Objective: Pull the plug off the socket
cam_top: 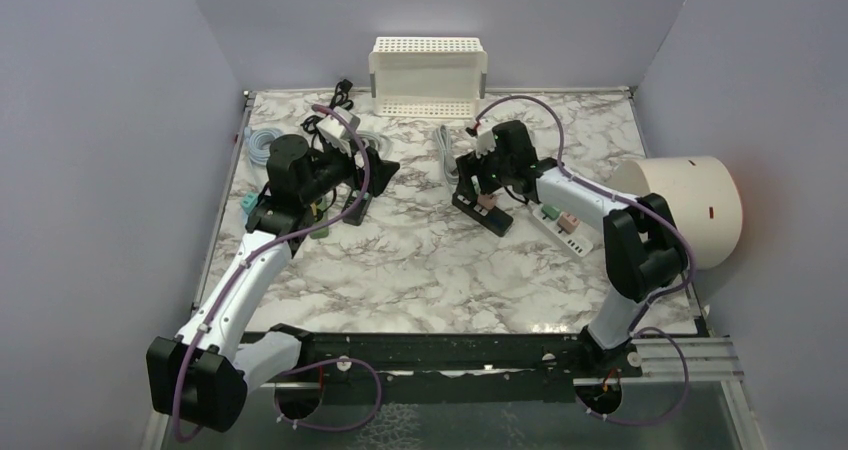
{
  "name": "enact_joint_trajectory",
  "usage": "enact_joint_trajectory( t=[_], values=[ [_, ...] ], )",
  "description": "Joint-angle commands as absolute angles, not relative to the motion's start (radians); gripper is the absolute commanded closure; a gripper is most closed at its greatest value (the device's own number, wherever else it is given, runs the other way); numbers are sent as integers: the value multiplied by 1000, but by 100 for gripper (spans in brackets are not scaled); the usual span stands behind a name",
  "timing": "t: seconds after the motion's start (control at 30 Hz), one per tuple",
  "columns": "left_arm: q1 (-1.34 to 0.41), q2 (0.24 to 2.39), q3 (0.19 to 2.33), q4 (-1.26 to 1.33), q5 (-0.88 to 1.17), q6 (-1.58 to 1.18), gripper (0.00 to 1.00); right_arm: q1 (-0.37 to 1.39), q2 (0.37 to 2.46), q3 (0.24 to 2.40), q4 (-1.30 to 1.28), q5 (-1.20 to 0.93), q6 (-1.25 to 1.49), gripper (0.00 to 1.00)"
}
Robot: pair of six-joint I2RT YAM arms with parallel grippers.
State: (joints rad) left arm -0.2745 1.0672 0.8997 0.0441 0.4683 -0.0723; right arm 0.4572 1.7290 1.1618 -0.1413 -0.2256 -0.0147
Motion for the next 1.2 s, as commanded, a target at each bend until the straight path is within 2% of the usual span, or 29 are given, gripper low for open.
enact_joint_trajectory(
  t=[0.0, 0.4, 0.67, 0.77, 0.83, 1.17],
  values=[
    [-270, 1032, 878, 83, 460, -76, 1, 463, 1792, 1198, -170, -160, -78, 23],
    [-271, 1013, 819, 178, 340, -91, 1, 465, 1896, 1235, -134, -115, -110, 27],
    [-271, 1025, 807, 202, 331, -103, 1, 466, 1932, 1244, -129, -137, -99, 53],
    [-271, 1031, 796, 193, 329, -119, 1, 466, 1941, 1267, -161, -137, -86, 83],
    [-271, 1042, 782, 193, 313, -141, 1, 466, 1928, 1263, -146, -152, -78, 98],
    [-353, 1250, 742, 307, 305, -487, 1, 467, 1763, 1323, -62, -362, 108, 99]
  ],
)
